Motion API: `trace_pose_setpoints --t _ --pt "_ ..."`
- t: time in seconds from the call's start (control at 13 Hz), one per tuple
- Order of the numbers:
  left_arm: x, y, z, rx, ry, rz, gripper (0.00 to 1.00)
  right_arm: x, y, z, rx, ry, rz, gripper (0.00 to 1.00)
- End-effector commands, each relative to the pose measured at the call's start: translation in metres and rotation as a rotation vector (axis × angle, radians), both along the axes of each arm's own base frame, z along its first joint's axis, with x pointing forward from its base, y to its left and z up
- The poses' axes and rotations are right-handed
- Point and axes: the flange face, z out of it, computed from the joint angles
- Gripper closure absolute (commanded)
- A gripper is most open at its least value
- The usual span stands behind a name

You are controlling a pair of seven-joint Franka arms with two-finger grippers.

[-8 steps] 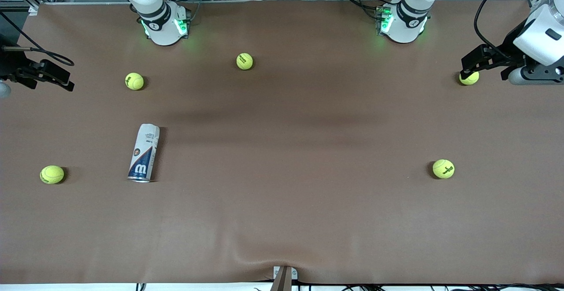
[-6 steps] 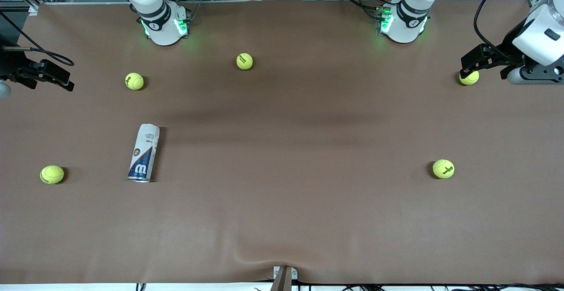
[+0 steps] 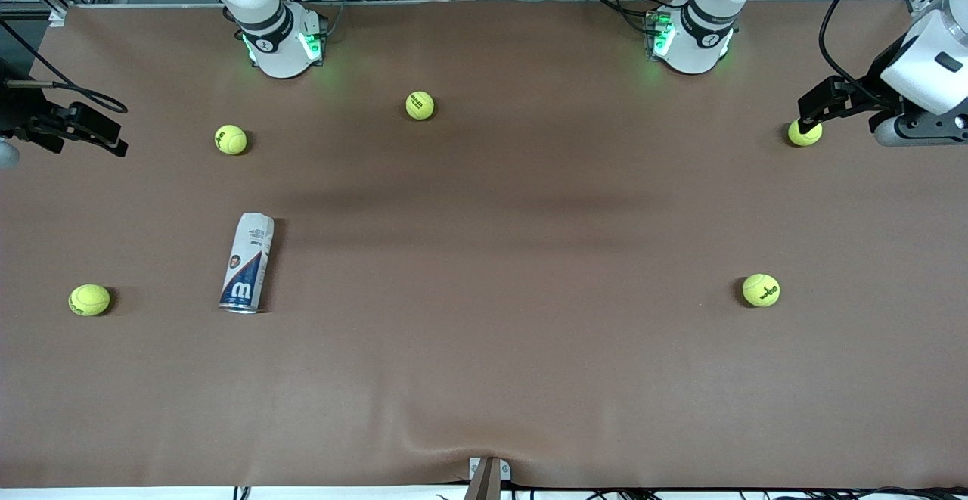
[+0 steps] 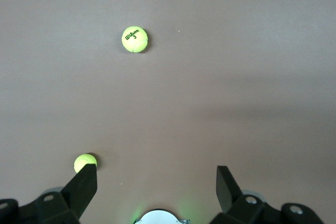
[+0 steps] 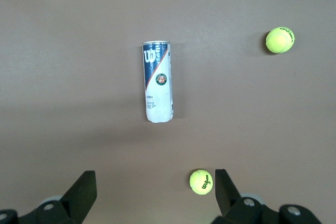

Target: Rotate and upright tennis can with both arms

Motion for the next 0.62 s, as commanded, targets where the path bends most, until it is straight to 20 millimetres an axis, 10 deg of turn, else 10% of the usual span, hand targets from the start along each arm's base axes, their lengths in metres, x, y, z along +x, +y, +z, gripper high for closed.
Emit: trace_pose_setpoints --t 0.0,0.54 --pt "0.000 0.005 -0.005 0.025 0.021 -0.011 0.00 0.006 0.001 -0.012 -0.010 0.016 0.003 0.00" --pt "0.000 0.006 -0.006 0.023 0.025 -0.014 0.00 0.044 0.011 -0.080 -0.005 0.062 0.027 0.00"
